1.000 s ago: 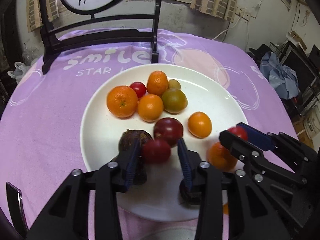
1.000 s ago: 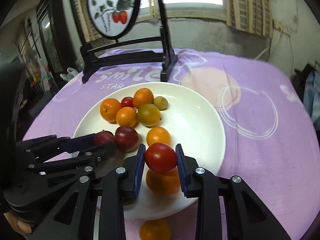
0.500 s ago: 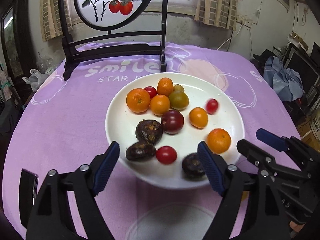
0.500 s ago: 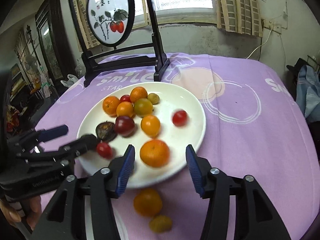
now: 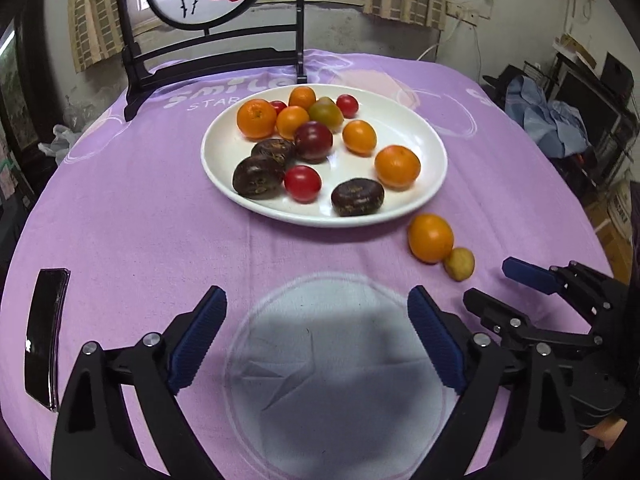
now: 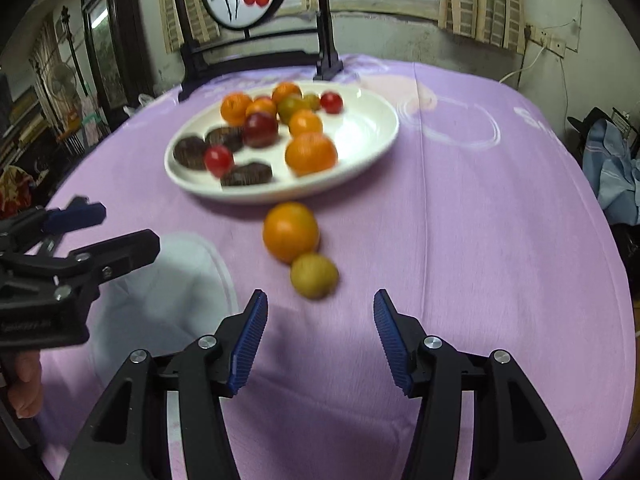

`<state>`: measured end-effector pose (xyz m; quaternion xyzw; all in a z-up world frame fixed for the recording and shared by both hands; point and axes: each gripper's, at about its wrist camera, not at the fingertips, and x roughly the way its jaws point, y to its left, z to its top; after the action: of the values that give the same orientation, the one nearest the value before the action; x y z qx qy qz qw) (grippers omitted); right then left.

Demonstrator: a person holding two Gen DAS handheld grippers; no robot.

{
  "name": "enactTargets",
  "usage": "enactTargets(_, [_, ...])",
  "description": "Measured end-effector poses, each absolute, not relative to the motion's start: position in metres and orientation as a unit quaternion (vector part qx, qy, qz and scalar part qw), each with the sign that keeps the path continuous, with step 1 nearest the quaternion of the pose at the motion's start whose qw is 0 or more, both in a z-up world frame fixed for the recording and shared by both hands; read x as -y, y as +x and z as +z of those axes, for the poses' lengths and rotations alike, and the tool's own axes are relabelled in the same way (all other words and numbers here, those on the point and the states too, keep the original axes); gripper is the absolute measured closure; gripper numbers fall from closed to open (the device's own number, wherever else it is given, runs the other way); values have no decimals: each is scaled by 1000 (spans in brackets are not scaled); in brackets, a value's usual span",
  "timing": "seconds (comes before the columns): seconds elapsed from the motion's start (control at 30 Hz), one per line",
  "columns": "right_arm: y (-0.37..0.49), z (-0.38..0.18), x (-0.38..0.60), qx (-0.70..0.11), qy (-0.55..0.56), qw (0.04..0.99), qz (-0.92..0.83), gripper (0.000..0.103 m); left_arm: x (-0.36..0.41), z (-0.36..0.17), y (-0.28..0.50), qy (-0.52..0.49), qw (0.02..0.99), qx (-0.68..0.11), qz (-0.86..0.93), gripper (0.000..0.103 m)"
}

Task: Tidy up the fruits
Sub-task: 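Withdraw both tools from the plate toward the last two fruits, then grasp orange with left tool while right tool grasps small yellow fruit, place both on plate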

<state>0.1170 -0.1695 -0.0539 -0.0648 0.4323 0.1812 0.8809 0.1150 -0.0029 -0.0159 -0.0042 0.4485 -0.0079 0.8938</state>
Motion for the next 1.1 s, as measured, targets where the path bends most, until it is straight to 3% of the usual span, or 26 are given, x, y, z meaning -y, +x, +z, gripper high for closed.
enactTargets(0.3, [138,-67,157,-437,-78,879,173,47,-9,-32,125,-18,886,-463,-16,11])
enactTargets(0.37, [142,-66,155,-436,-76,880,173,54,-12,-35,128,-22,882,-470,-16,11])
enactTargets(0.4, [146,-65,155,-437,-69,880,173,69,-13,-36,129,-27,880,-473,-19,11])
enactTargets(0.43, [147,-65,155,-437,-67,881,170,75,-14,-37,130,-33,879,-476,-22,11])
enactTargets(1.1, [104,-51,246,-422,8,897,129,75,45,-42,140,-26,873,-484,-53,12])
